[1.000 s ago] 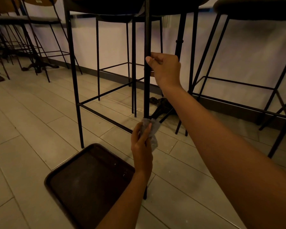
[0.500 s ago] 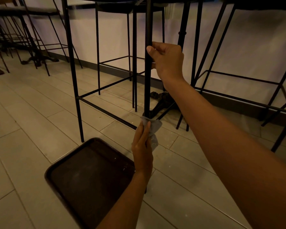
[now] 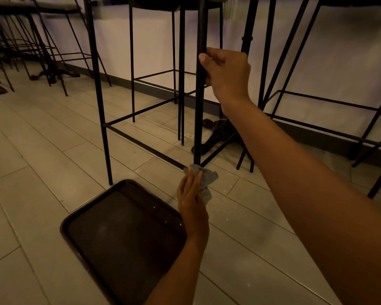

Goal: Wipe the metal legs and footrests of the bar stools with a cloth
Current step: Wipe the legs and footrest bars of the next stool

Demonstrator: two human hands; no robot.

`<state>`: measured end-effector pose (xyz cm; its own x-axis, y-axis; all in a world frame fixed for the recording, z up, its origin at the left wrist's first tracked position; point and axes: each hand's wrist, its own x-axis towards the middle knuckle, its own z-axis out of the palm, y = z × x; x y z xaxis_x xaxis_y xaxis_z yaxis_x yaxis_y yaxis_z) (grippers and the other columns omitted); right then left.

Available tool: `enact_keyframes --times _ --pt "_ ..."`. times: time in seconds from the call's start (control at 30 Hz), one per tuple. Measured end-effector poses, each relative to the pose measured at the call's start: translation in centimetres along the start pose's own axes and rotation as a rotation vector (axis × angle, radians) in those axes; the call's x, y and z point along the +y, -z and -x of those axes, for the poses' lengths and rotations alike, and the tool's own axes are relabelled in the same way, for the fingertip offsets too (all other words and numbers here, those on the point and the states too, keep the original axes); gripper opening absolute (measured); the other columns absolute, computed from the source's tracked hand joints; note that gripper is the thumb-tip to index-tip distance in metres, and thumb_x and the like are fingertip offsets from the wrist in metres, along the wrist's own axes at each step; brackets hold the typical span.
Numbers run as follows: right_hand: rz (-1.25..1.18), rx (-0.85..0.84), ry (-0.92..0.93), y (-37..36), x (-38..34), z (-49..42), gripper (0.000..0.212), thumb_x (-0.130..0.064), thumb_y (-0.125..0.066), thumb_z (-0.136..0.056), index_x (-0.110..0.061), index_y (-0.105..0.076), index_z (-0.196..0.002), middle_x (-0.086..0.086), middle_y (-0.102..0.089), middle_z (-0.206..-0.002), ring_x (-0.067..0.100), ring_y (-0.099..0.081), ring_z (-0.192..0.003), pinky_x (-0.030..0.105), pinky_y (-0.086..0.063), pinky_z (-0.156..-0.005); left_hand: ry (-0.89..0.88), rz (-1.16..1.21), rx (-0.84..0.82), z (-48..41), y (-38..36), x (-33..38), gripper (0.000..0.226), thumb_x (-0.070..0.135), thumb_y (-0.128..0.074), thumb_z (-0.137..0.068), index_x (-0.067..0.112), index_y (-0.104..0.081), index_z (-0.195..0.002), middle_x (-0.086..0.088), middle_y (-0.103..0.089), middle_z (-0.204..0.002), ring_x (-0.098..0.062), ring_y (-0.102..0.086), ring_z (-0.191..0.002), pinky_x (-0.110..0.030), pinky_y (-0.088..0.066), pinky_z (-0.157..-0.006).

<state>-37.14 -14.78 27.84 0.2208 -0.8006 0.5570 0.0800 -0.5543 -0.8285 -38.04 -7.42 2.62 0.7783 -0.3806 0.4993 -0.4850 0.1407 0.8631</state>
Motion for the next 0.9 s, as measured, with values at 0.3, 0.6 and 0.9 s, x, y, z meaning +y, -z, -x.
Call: enact_keyframes --times 0.3,0.6,0.9 --pt "-0.016 0.004 0.023 0.0 0.1 0.2 0.029 -0.008 -0.062 -0.085 0.001 -0.061 -0.113 0.016 -0.068 -0.107 0.018 -0.064 -0.094 0.039 -0.055 -0.086 0.231 0.258 0.138 0.3 -0.5 1.1 0.047 -0.012 -0.054 -0.083 0.026 -0.056 -0.110 0.000 -0.062 -0.114 -0.003 -0.061 -0.106 -0.013 -0.051 -0.089" --pt "-0.024 0.010 0.027 -0.2 0.6 0.0 0.030 -0.009 -0.062 -0.085 0.001 -0.061 -0.113 0.015 -0.068 -0.108 0.020 -0.065 -0.096 0.040 -0.055 -0.086 0.224 0.214 0.071 1.2 -0.1 -0.1 0.047 -0.002 -0.057 -0.084 0.024 -0.049 -0.122 -0.003 -0.059 -0.123 -0.015 -0.061 -0.111 -0.025 -0.051 -0.094" --pt "-0.026 0.012 0.026 -0.2 0.7 -0.1 0.028 -0.008 -0.062 -0.085 0.001 -0.062 -0.112 0.016 -0.069 -0.106 0.021 -0.066 -0.095 0.041 -0.055 -0.086 0.405 0.276 0.103 0.9 -0.7 0.2 0.043 -0.006 -0.054 -0.086 0.010 -0.051 -0.126 -0.005 -0.065 -0.109 0.015 -0.061 -0.079 0.001 -0.045 -0.069"
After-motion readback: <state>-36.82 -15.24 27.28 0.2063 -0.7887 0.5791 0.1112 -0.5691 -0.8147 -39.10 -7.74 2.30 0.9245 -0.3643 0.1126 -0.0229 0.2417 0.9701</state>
